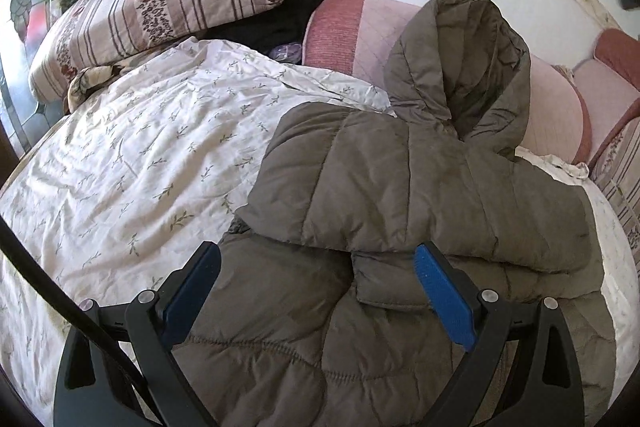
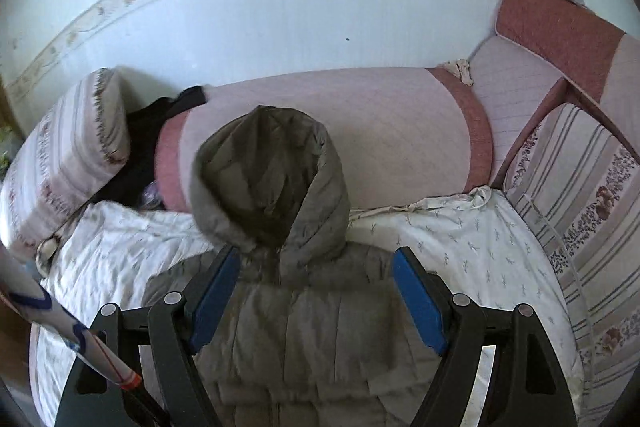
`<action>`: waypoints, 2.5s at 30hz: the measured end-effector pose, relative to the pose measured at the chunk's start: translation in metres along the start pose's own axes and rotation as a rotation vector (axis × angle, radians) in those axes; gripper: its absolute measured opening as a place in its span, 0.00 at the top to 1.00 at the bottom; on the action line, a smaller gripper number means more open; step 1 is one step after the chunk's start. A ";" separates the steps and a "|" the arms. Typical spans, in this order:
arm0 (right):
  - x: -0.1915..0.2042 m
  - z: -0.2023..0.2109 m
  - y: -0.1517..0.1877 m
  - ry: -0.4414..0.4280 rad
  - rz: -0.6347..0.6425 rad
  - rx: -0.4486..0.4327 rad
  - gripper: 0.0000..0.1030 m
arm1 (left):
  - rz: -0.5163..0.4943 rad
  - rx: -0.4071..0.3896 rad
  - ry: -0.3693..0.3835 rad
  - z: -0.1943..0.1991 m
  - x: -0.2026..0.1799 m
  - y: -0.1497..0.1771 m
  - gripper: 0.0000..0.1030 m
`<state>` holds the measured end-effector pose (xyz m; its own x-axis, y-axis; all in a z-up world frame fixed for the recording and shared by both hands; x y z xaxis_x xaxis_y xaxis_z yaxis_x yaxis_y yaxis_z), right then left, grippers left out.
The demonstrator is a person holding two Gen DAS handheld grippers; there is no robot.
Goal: Fold large clothes
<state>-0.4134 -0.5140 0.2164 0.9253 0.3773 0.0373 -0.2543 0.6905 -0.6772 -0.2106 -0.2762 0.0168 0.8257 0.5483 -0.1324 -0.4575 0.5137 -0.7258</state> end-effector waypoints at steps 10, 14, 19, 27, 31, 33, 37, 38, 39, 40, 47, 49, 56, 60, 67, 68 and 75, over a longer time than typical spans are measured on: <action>0.005 -0.124 -0.061 -0.009 -0.066 0.008 0.34 | -0.022 -0.011 0.023 -0.007 -0.008 0.001 0.06; 0.014 -0.169 -0.085 0.012 -0.044 -0.007 0.36 | -0.012 -0.045 0.026 -0.007 -0.004 -0.005 0.06; 0.017 -0.221 -0.100 0.061 -0.038 -0.010 0.47 | 0.033 -0.031 0.018 -0.017 0.008 -0.008 0.06; 0.007 -0.248 -0.090 0.039 -0.054 -0.033 0.93 | 0.027 0.007 0.024 -0.032 0.002 -0.001 0.06; 0.005 -0.209 -0.074 -0.005 -0.041 -0.095 0.94 | 0.032 -0.001 0.037 -0.028 0.000 -0.001 0.06; 0.002 -0.181 -0.060 -0.029 -0.025 -0.114 0.94 | 0.038 -0.005 0.045 -0.025 0.000 -0.003 0.06; -0.006 -0.123 -0.021 -0.087 0.001 -0.147 0.94 | 0.054 -0.019 0.060 -0.018 0.002 -0.006 0.06; -0.008 -0.107 -0.008 -0.107 0.010 -0.160 0.94 | 0.060 -0.024 0.063 -0.017 0.003 -0.007 0.06; -0.009 -0.091 0.010 -0.124 0.025 -0.164 0.94 | 0.064 -0.031 0.064 -0.015 0.004 -0.008 0.06; -0.012 -0.076 0.027 -0.132 0.040 -0.175 0.95 | 0.071 -0.038 0.065 -0.013 0.006 -0.010 0.06; -0.025 -0.045 0.173 -0.156 0.042 -0.127 0.95 | 0.110 -0.049 0.097 -0.011 0.008 -0.012 0.06; -0.030 -0.072 0.207 -0.109 0.049 -0.087 0.95 | 0.111 -0.047 0.110 -0.012 0.004 -0.012 0.06; -0.044 -0.149 0.254 -0.064 -0.023 0.092 1.00 | 0.094 -0.055 0.172 -0.018 -0.023 -0.014 0.06; -0.046 -0.146 0.251 -0.061 -0.018 0.092 1.00 | 0.050 -0.094 0.161 -0.024 -0.042 -0.025 0.06; -0.053 -0.098 0.203 -0.096 -0.081 -0.076 0.99 | 0.020 -0.078 0.175 -0.032 -0.051 -0.030 0.06; -0.049 -0.093 0.193 -0.119 -0.087 -0.102 0.98 | 0.020 -0.087 0.176 -0.030 -0.050 -0.034 0.06; -0.005 -0.093 0.140 -0.208 -0.084 -0.182 0.72 | 0.004 -0.071 0.159 -0.035 -0.051 -0.031 0.06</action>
<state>-0.4281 -0.4763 0.0531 0.8589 0.4547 0.2357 -0.1073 0.6098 -0.7852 -0.2269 -0.3427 0.0227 0.8684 0.4360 -0.2362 -0.4408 0.4608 -0.7703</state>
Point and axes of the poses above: each gripper's, at about its wrist camera, not at the fingertips, and z roughly against the way its jaws point, x to its left, y to its underside, the point moved 9 cm from there along -z, roughly the way its jaws point, and after that the axes turned 5 degrees about y, right-handed, at the moved point
